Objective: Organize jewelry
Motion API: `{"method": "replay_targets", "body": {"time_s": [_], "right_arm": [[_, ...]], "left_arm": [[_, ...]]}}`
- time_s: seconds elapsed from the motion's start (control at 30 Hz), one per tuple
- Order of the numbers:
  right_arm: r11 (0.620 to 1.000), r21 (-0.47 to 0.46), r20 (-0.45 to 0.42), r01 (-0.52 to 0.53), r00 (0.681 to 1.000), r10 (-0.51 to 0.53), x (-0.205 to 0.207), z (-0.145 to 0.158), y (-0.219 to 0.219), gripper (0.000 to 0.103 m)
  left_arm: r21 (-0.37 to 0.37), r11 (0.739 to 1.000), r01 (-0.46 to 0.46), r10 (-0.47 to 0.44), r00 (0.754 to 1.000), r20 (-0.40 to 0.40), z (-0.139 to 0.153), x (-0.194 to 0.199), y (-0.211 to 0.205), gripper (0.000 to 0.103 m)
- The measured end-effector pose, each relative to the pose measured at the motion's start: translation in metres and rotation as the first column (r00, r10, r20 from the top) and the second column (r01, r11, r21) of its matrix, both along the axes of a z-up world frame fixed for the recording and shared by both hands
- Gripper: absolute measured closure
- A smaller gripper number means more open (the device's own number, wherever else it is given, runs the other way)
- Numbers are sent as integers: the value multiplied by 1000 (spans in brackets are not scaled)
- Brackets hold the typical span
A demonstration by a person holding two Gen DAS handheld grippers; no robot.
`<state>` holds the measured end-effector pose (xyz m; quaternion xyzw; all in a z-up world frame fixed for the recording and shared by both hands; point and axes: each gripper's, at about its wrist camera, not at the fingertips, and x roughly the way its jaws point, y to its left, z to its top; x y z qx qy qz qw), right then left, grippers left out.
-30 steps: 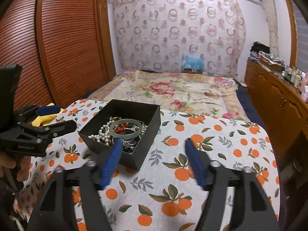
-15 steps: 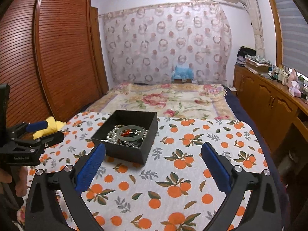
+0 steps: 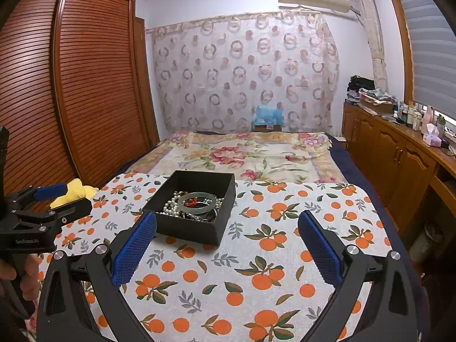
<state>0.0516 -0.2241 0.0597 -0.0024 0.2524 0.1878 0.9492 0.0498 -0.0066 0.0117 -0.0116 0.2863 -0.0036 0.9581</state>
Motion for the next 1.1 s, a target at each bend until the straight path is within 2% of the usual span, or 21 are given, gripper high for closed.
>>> {"method": "replay_targets", "body": {"time_s": [1.1], "right_arm": [[1000,-1,3,6,1000,-6,0,-1,-2,3]], "left_arm": [[-1,1000,-1,1,1000,5,1,-1,0,8]]}}
